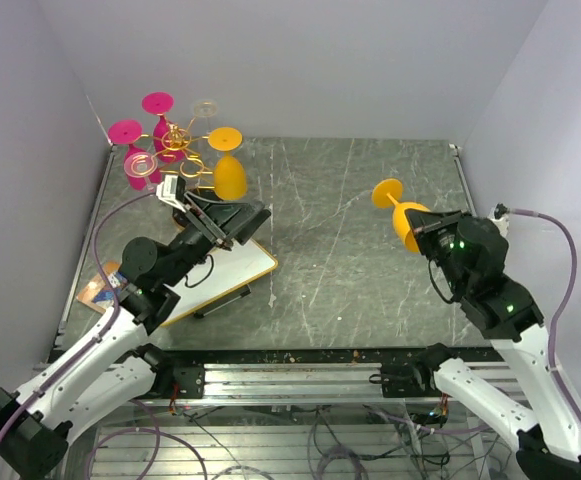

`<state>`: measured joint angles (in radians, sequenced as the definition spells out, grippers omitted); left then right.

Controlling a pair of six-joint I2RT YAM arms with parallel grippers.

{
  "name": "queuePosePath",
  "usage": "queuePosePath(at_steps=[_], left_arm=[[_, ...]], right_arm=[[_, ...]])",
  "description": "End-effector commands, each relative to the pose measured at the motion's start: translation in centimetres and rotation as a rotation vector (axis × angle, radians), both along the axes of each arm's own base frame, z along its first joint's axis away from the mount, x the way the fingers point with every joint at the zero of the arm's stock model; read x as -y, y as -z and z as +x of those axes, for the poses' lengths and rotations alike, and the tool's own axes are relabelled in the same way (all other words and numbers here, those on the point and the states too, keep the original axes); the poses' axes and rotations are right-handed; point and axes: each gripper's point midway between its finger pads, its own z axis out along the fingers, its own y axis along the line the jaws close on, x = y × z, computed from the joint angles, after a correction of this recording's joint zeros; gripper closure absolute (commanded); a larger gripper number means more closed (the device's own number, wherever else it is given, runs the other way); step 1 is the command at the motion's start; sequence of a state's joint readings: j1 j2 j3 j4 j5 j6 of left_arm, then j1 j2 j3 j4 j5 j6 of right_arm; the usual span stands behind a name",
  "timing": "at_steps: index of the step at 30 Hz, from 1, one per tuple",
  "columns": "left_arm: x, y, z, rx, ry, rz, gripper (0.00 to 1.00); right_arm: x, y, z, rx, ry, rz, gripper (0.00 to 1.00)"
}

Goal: Take the wine glass off the wine glass rack

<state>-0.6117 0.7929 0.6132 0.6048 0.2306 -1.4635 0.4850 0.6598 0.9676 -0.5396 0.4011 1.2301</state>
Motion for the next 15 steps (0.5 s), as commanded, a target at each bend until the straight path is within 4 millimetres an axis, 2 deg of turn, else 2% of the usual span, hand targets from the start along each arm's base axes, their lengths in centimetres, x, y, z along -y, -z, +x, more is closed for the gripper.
queuePosePath(at_steps=[1, 3, 9, 15], left_arm=[[-0.6, -0.1, 0.5, 0.021, -0.091, 0.134, 0.13], [-0.8, -0.2, 0.5, 0.025, -0.110, 0.163, 0.13], [-1.5, 0.0, 0.4, 0.022, -0.149, 0.216, 0.13], [-1.9, 0.0, 0.3, 0.021, -0.170, 0.245, 0.12]], right_arm=[[4.0, 2.3, -0.2, -0.218, 0.252, -0.046, 1.00], [4.5, 2.9, -0.2, -0.299, 0.299, -0.085, 1.00], [5.1, 2.5, 0.5, -0.396, 0.360, -0.169, 1.00], [5.9, 2.6, 3.3, -0.482, 0.397, -0.222, 1.00]])
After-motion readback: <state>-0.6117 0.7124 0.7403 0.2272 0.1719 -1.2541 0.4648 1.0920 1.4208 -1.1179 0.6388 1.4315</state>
